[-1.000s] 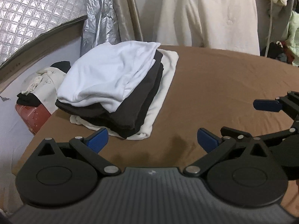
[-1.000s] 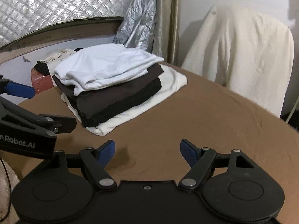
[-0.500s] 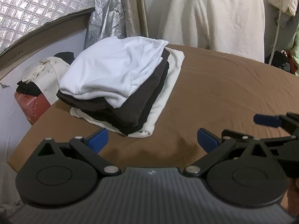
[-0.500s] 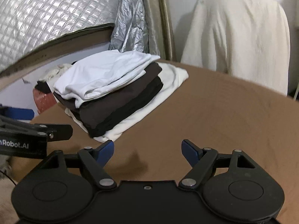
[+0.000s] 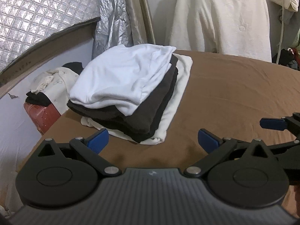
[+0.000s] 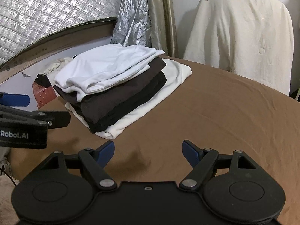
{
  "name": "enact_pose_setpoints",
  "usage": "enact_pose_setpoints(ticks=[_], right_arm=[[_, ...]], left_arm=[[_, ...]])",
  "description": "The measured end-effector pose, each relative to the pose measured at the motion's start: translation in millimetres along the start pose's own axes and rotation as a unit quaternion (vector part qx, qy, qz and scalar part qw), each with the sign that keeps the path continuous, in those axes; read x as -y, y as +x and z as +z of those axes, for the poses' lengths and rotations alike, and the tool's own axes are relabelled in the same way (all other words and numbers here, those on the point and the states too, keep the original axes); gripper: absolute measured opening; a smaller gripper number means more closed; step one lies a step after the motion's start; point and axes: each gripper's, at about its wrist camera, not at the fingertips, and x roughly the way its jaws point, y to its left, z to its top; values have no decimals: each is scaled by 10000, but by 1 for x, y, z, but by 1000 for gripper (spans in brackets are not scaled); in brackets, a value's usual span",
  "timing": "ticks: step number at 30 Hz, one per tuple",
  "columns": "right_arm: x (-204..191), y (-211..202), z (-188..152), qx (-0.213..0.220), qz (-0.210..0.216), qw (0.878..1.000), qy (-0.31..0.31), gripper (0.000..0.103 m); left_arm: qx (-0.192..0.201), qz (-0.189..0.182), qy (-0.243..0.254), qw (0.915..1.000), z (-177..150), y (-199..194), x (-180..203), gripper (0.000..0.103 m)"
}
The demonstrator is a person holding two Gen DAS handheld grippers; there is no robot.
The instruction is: Fold clothes
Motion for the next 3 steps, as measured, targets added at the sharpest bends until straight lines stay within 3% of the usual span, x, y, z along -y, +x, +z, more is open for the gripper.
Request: enact_pose_setpoints(ticks=[3], right_arm=[[-2,0,1,26,-24,10000,-56,83]], left_arm=[[4,46,55,10000,1,0,0,103]])
